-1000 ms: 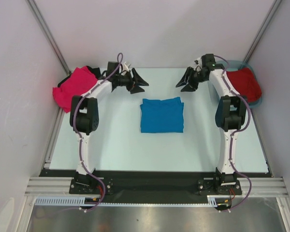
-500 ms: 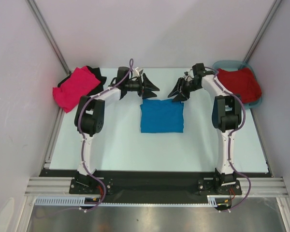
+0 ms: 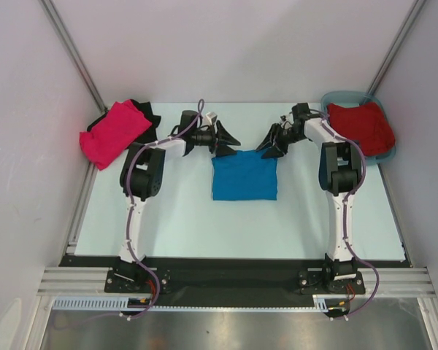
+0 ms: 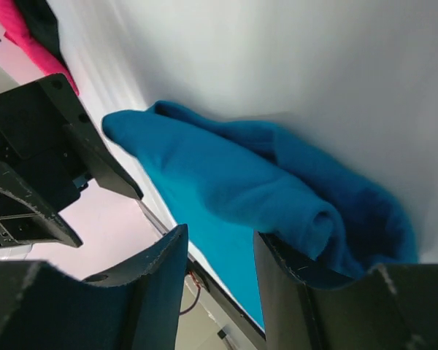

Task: Fold and stack the t-shirts
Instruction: Fold the tshirt

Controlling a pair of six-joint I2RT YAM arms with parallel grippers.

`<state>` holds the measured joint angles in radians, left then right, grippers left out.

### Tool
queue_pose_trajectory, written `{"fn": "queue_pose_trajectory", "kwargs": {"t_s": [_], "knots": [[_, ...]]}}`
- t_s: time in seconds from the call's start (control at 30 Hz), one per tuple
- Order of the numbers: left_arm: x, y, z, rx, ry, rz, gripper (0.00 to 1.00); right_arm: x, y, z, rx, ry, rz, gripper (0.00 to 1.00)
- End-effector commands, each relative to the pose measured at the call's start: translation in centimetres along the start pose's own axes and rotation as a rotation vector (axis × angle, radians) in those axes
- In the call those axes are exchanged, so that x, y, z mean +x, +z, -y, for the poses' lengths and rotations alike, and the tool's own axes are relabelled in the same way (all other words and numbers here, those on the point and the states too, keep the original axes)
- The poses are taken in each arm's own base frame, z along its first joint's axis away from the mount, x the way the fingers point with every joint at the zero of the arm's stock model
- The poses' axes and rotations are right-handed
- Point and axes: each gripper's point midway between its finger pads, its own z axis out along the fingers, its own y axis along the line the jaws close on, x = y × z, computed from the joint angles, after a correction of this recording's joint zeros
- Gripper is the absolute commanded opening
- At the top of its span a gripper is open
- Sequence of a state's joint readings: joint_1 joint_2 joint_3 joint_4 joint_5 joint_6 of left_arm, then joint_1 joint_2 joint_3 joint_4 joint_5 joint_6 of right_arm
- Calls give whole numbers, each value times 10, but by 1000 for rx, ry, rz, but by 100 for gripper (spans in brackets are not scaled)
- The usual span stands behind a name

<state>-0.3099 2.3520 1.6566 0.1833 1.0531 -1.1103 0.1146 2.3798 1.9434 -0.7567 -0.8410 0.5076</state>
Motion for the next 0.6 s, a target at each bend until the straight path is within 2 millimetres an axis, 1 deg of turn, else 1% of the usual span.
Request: {"fn": "queue_pose_trajectory", "kwargs": {"t_s": [0.0, 0.07, 0.17, 0.27, 0.3, 0.37, 0.47, 0.57], "knots": [[-7, 1, 10, 34, 44, -8, 58, -13, -1, 3, -4, -11, 31, 46], [-9, 3, 1, 26, 46, -7, 58, -17, 0, 9, 6, -30, 42, 46], [-17, 3, -3, 19, 67, 4, 57, -26, 2, 18, 23, -44, 62, 47], [-31, 1, -9, 10, 83, 25, 57, -37, -1, 24, 32, -34, 90, 46], [-35, 1, -9, 7, 90, 31, 57, -42, -4, 25, 34, -31, 104, 47], [-44, -3, -12, 2, 107, 51, 57, -46, -6, 28, 36, -33, 116, 47], [-52, -7, -22, -11, 95, 64, 57, -52, -6, 38, 47, -27, 128, 47], [-54, -11, -38, -33, 68, 68, 57, -56, -6, 49, 64, -16, 131, 46]]}}
